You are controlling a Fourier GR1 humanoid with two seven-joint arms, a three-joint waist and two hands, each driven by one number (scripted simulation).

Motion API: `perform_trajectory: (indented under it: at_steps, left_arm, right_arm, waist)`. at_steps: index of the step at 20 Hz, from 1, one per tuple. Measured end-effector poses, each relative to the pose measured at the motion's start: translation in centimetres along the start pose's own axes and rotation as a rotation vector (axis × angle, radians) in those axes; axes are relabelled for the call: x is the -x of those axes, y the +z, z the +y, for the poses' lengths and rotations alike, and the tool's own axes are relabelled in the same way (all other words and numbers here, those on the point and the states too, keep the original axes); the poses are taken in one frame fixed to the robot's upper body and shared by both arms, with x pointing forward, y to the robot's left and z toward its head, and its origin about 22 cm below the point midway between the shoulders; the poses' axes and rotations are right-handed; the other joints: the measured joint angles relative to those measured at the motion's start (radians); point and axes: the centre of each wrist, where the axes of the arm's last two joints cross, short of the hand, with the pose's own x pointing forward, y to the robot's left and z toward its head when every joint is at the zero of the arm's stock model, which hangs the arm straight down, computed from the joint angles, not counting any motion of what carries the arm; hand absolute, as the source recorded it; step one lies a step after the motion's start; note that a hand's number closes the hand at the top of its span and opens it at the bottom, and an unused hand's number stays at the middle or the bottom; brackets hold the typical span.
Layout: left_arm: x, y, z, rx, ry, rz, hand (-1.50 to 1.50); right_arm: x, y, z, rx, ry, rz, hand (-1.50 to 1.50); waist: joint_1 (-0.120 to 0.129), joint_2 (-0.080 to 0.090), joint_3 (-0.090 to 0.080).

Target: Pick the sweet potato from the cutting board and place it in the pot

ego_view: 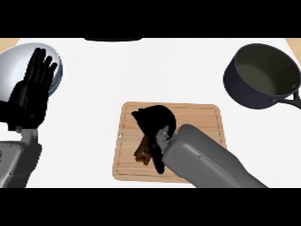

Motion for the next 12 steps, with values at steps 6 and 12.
perform_trajectory:
  at_steps: [6, 12]
  left_arm:
    - [-0.5, 0.7, 0.4, 0.003, 0.001, -0.007, 0.00]
    - [-0.2, 0.5, 0.5, 0.007, -0.007, -0.003, 0.00]
  right_arm:
    - [-0.4, -0.6, 1.1, 0.022, 0.021, 0.017, -1.50]
    - [-0.3, -1.8, 2.8, 0.014, 0.067, 0.084, -1.50]
  waist:
    - [0.003, 0.000, 0.000]
    - [0.002, 0.000, 0.000]
